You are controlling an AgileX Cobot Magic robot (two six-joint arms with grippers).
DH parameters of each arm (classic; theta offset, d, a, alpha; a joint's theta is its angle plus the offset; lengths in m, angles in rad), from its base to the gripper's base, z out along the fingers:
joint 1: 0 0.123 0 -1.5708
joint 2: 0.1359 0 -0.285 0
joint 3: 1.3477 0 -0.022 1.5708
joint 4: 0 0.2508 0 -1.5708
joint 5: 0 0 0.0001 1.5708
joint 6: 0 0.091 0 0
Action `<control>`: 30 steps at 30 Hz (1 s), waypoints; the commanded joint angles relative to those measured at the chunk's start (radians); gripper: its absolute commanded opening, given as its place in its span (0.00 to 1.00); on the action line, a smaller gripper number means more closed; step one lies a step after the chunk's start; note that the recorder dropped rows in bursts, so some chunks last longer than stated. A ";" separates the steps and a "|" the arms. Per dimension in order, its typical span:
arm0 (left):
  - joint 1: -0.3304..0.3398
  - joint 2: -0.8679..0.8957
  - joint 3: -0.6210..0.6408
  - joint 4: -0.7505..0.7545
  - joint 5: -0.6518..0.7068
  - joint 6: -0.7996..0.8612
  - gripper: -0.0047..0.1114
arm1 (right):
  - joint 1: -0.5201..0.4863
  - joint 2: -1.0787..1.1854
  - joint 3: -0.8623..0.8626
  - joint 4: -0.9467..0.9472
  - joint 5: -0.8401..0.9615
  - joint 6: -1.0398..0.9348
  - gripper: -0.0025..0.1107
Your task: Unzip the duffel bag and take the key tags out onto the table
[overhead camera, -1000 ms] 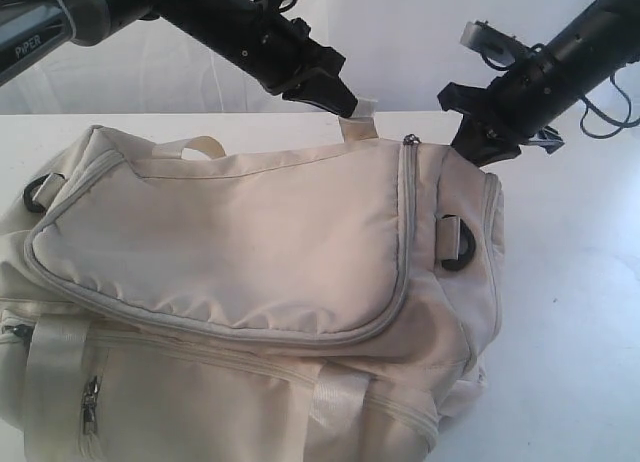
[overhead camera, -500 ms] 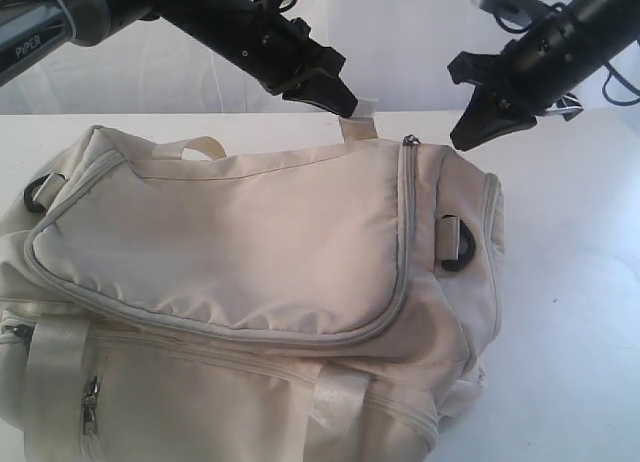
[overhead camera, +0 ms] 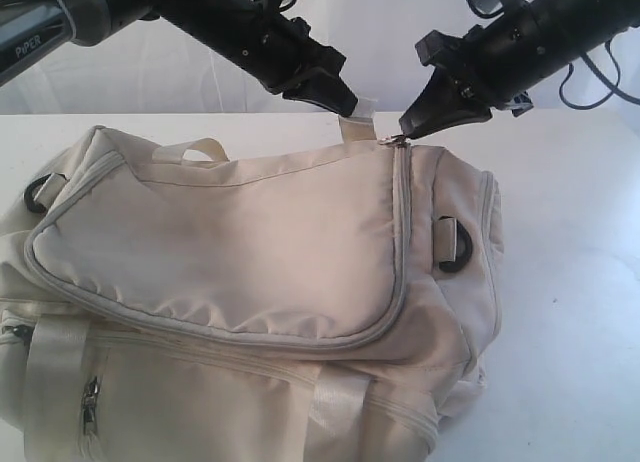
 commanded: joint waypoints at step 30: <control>0.002 -0.007 0.002 -0.011 0.011 -0.004 0.04 | 0.184 -0.043 -0.067 -0.334 -0.059 -0.643 0.33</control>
